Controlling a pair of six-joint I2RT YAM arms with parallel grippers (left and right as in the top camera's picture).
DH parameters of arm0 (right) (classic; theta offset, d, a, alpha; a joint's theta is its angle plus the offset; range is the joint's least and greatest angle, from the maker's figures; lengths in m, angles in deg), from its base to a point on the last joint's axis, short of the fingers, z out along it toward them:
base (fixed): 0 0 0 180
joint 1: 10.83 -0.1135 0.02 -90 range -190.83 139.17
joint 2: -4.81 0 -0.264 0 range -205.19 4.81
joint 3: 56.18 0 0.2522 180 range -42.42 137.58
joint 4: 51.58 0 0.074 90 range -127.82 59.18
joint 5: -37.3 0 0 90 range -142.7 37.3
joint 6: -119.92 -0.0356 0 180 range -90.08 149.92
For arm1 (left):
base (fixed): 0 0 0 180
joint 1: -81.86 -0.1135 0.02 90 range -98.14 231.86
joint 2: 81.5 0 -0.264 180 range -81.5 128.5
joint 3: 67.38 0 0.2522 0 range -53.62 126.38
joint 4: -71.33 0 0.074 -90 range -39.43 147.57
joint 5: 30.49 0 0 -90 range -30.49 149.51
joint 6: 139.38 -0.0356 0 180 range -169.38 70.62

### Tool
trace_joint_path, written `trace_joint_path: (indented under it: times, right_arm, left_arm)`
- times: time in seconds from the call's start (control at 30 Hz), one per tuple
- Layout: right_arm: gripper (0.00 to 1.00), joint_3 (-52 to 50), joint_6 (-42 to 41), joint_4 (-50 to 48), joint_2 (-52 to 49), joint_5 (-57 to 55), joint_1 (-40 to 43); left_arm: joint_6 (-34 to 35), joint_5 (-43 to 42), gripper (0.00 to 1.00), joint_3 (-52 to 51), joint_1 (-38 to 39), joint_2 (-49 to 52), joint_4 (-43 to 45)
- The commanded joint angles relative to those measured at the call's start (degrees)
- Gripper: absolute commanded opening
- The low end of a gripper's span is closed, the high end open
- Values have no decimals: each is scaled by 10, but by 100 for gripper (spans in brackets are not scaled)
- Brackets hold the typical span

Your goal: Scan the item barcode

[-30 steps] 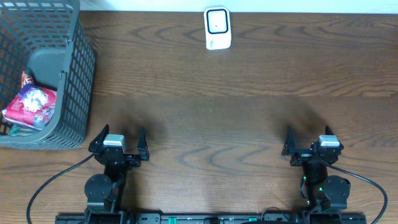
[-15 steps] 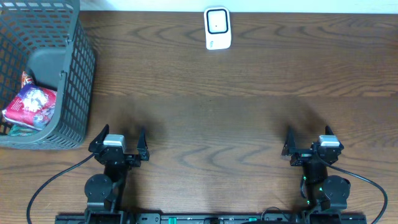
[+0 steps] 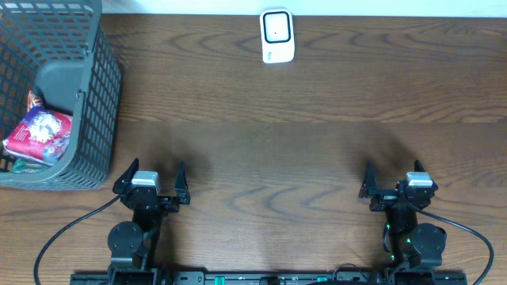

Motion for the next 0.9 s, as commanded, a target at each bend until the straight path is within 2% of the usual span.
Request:
trace_joint_path:
  times: [0.0,0.03,0.17,0.33,0.4,0.5,0.6,0.87]
  right_arm:
    - [99,-2,-8,0,4,-1,-2]
    - [99,-3,-8,0,4,-1,-2]
    - [99,-3,-8,0,4,-1,-2]
    - [99,-3,-8,0,4,-1,-2]
    - [99,-2,-8,0,4,-1,-2]
    - [99,-3,-8,0,4,-1,-2]
    - [99,-3,-8,0,4,-1,-2]
    - [99,-3,-8,0,4,-1,-2]
  left_arm:
    - [-7,-21,98,-5,-3,-3,-24]
    - [2,-25,98,-5,-3,-3,-24]
    - [129,-67,98,-5,-3,-3,-19]
    - [156,-82,98,-5,-3,-3,-2]
    - [194,-138,98,-5,-3,-3,19]
    - [197,-211,98,-5,-3,-3,38]
    - [197,-249,98,-5,-3,-3,41]
    - [198,-261,98,10,-3,-3,119]
